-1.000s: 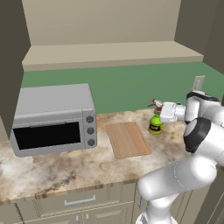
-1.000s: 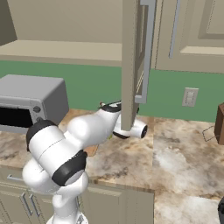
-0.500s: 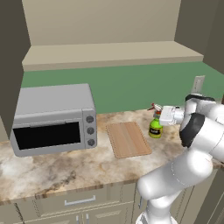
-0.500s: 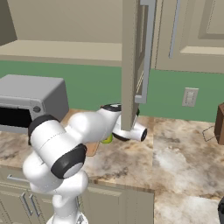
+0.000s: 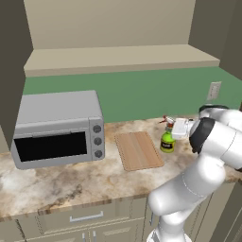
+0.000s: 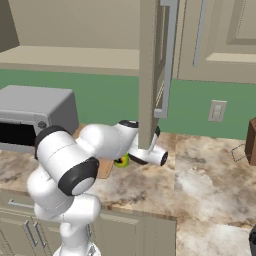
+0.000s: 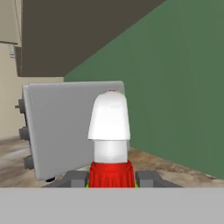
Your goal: Grab the spray bottle from the cabinet, then place it next to the cutting board for sanitizing. Then grab the dish brush from the countertop next to the sink and place it next to the cutting board.
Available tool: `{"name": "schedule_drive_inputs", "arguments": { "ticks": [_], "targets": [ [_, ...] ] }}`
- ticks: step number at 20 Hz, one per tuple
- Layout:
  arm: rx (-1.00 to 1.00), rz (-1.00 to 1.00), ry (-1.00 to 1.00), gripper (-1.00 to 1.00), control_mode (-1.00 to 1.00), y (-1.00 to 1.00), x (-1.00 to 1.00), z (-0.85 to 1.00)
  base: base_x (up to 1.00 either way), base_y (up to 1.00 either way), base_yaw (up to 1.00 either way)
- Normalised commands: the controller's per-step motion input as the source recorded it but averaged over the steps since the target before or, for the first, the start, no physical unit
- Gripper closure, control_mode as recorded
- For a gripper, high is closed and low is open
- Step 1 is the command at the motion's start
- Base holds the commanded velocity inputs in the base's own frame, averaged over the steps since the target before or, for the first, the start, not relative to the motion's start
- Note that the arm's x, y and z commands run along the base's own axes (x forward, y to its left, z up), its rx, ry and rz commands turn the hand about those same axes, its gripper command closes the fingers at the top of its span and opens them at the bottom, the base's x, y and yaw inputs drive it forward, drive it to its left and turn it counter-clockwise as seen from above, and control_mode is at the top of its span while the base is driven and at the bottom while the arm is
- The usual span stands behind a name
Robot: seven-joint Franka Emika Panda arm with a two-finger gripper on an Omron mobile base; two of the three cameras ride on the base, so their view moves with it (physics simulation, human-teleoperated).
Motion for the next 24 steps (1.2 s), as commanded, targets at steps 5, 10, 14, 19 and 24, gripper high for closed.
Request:
{"name": "schedule_drive_inputs", "arguments": {
  "ticks": [5,10,14,19,24],
  "targets": [
    [0.00,0.00,0.00,1.00,-1.00,0.00,0.00,-0.23,0.00,0.00,0.00],
    [0.00,0.00,0.00,1.00,-1.00,0.00,0.00,-0.21,0.00,0.00,0.00],
    [0.00,0.00,0.00,1.00,-1.00,0.00,0.00,-0.24,0.00,0.00,0.00],
    [0.00,0.01,0.00,1.00,-1.00,0.00,0.00,-0.24,0.00,0.00,0.00],
    [0.00,0.01,0.00,-1.00,-1.00,0.00,0.00,-0.21,0.00,0.00,0.00]
  ]
}}
